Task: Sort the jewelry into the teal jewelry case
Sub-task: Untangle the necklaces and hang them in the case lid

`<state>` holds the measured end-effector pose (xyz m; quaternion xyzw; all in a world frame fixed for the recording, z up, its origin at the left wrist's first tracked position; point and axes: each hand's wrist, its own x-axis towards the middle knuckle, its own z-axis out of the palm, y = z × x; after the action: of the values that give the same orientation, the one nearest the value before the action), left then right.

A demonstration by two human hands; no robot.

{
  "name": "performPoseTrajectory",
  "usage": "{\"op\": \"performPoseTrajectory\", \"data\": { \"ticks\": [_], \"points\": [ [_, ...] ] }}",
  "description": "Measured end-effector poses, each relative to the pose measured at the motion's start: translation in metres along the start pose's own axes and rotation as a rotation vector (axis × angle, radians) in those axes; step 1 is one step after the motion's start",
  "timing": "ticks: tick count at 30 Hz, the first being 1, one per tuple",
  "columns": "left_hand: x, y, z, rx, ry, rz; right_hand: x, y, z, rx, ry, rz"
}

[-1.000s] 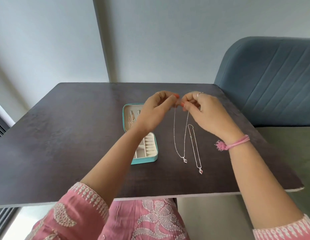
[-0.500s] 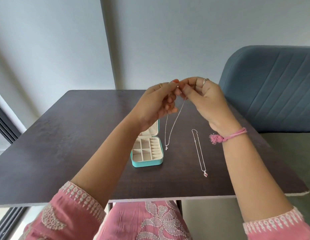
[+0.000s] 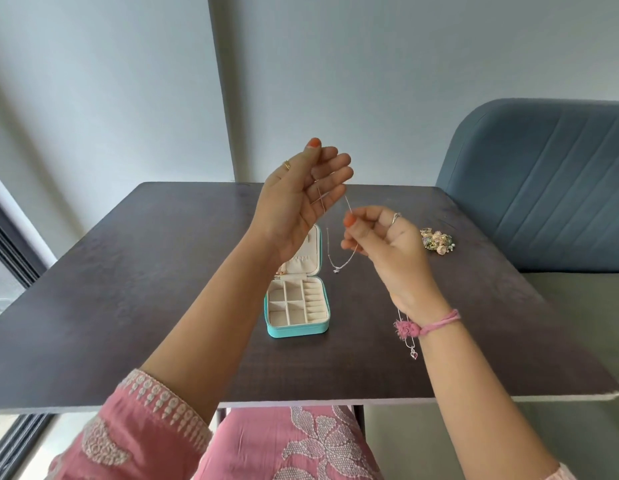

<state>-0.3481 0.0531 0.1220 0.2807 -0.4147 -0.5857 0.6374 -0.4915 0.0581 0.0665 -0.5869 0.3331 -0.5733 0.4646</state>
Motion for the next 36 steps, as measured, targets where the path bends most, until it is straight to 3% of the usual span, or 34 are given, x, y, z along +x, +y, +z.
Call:
{"op": "performPoseTrajectory", "data": {
  "ticks": [4,9,14,18,26,36],
  "points": [
    [0.001,0.0,-0.003,-0.019,-0.005,0.033,-0.006,0.013,0.003,-0.164,0.012,-0.082],
    [0.0,-0.001,-0.006,-0.005,-0.031,0.055,-0.016,0.017,0.004,-0.7,-0.002,-0.355],
    [-0.002,-0.002,-0.005,0.17,-0.059,0.072,-0.018,0.001,0.01,-0.942,-0.065,-0.491],
    [-0.006,-0.001,-0.009,0.354,-0.16,0.041,-0.015,-0.022,0.011,-0.86,-0.025,-0.495],
    [-0.012,0.006,-0.015,0.614,-0.253,0.021,-0.003,-0.046,0.005,-0.647,-0.009,-0.31],
    [-0.016,0.017,-0.01,0.676,-0.247,0.014,0.002,-0.047,0.009,-0.419,0.057,-0.256]
  ]
}}
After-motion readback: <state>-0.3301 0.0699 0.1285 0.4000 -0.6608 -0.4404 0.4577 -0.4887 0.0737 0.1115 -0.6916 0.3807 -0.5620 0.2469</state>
